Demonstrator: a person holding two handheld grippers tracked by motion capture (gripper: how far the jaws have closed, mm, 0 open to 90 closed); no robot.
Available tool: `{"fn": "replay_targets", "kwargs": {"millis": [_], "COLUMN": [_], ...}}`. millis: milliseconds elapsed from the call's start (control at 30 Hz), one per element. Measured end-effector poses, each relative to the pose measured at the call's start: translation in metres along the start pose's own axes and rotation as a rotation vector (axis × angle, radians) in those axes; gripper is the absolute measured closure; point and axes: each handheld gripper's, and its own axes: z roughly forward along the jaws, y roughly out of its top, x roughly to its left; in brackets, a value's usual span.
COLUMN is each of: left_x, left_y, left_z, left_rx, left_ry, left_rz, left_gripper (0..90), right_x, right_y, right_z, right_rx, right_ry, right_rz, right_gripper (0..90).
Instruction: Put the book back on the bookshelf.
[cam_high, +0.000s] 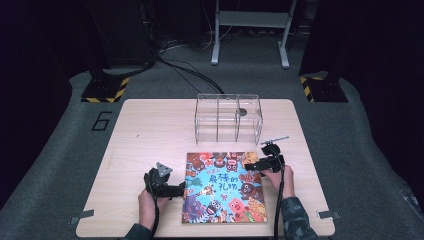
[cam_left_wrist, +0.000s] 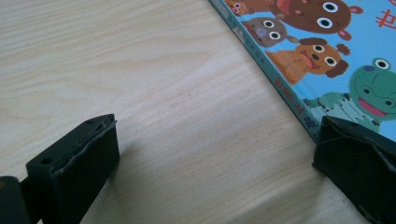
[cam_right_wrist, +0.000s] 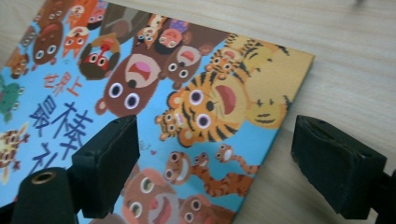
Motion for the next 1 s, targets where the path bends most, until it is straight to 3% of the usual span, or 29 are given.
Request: {"fn": "replay_targets", "kwargs": {"millis": [167,533,567,833,1000], "left_x": [0.001,0.000,0.000,0.000,0.000], "left_y": [0.002,0.003,0.003,0.003,0.003], "left_z": [0.002,0.003,0.003,0.003,0.003], "left_rx": [0.002,-0.002,-0.002,-0.004,-0.006], "left_ry": [-0.004,-0.005,-0.005,-0.005,-0.003], "left_rz": [0.013,0.008,0.008,0.007,0.003], "left_gripper": [0.0,0.0,0.0,0.1,0.1], "right_x": [-0.001,0.006,0.007,0.000,0.002], "right_y": [0.006,0.010,0.011,0.008,0.007], "right_z": [0.001,0.003,0.003,-0.001,-0.002], "right_rx": [0.021,0.053,0.052,0.029,0.029], "right_ry": [0.027,-0.074,-0.083,-0.030,-0.032], "right_rz": [0.020,0.000,0.017,0.104,0.092], "right_gripper": [16.9,26.8,27.5,34.9,35.5]}}
